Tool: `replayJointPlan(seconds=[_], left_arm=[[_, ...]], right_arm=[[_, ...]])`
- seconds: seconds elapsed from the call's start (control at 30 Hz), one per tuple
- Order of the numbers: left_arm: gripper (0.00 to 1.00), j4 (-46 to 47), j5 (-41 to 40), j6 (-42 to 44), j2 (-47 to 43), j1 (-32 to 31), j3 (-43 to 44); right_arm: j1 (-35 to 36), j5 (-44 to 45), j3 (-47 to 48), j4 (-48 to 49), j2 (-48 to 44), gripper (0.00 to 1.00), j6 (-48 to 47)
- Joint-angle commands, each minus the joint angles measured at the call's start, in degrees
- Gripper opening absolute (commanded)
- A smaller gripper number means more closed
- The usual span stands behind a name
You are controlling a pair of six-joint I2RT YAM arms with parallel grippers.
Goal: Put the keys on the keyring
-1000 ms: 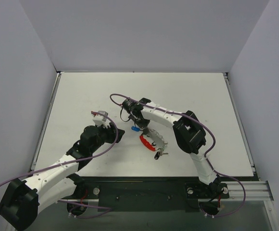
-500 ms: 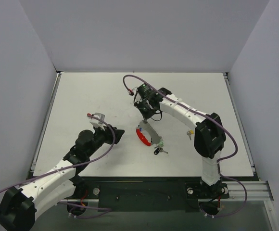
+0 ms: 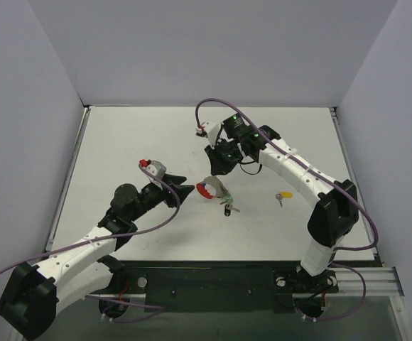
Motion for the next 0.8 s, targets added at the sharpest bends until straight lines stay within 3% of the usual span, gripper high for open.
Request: replayJointPlan(seconds=[0.0, 0.27, 0.4, 0.53, 0.77], left_arm=[[0.56, 6.3, 8.5, 6.0, 4.9, 0.0, 6.2], [0.56, 5.3, 10.4, 14.1, 12.5, 0.3, 12.0], [0.54, 6.9, 17.4, 20.7, 14.5, 0.3, 13.3], [0.51, 9.8, 22.6, 19.2, 16.4, -0.2, 14.0], [0.44, 12.6, 23.0, 16.0, 17.8, -2.8, 12.6]], right_arm=[[-0.6, -7.2, 0.2, -2.4, -5.3, 0.00, -4.8], [-0.9, -12.1, 0.0, -5.3, -7.0, 0.00, -11.2], [-1.0, -14.6, 1.5, -9.3, -7.5, 0.00, -15.8], [-0.9, -16.3, 2.0, -10.6, -8.9, 0.00, -16.6], [-1.1, -18.7, 1.6, -10.8, -9.7, 0.00, -16.7]])
